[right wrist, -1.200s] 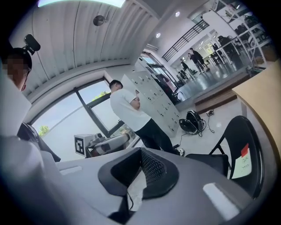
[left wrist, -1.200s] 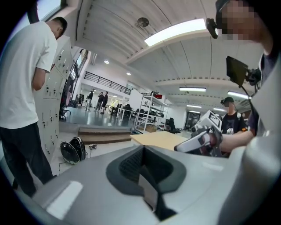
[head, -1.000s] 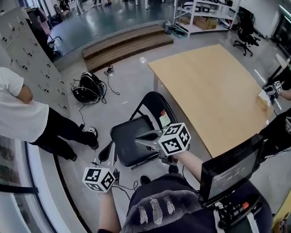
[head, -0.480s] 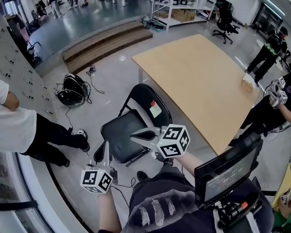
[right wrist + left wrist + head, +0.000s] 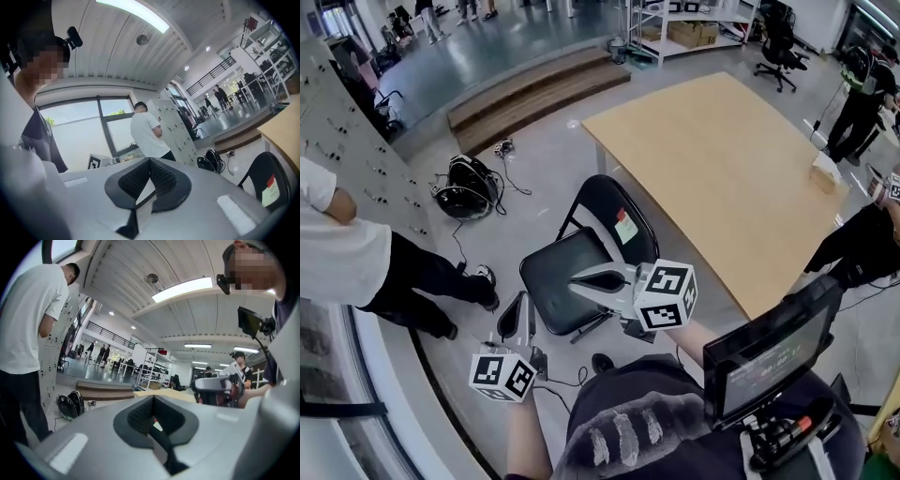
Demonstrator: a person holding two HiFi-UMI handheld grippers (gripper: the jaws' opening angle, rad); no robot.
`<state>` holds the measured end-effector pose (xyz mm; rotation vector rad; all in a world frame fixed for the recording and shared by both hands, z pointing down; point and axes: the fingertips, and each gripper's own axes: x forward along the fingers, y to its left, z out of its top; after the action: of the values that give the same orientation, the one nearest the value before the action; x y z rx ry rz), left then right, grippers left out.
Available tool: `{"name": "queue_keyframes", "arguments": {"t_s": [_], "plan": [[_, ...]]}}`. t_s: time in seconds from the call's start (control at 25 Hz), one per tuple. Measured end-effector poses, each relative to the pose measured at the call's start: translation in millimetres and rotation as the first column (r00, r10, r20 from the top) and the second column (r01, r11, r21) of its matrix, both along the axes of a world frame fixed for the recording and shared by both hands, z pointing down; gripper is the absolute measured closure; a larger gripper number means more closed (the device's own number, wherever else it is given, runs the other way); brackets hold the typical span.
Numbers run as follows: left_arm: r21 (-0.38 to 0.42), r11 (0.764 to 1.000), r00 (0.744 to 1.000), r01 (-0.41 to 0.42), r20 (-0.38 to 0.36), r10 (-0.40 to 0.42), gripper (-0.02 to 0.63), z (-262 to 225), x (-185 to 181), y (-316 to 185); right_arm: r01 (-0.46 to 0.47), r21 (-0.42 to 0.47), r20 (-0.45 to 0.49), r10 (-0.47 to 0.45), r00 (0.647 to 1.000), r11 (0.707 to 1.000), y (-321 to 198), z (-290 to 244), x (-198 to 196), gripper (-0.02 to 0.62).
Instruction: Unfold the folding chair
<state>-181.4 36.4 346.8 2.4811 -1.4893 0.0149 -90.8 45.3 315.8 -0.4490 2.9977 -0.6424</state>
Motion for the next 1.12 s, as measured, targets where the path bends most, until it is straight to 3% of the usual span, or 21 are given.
{"name": "queue_keyframes", "arguments": {"t_s": [0.28, 0.6, 0.92, 1.12], "plan": [[0.002, 1.000, 0.998, -0.017, 0.053, 0.016, 0.605, -0.3, 58.6, 13.3, 0.063, 0.001, 0.029, -0.063, 0.998, 0.998, 27.9, 1.0, 46.7, 0.594], [-0.021, 0.996, 0.991, -0.081, 0.105, 0.083, 0.606, 4.1, 137.5, 33.5, 0.046, -0.030, 0.082, -0.044, 0.996, 0.998, 48.0, 3.2, 112.5, 0.594], [-0.080, 0.995, 0.982, -0.060, 0.177, 0.073, 0.606, 8.9, 170.3, 73.6, 0.074, -0.096, 0.150, -0.059, 0.987, 0.993, 70.6, 12.8, 146.1, 0.594], [-0.110, 0.994, 0.982, -0.011, 0.188, 0.032, 0.606, 17.2, 172.3, 95.6, 0.119, -0.102, 0.126, -0.106, 0.986, 0.988, 83.5, 24.2, 146.4, 0.594]]}}
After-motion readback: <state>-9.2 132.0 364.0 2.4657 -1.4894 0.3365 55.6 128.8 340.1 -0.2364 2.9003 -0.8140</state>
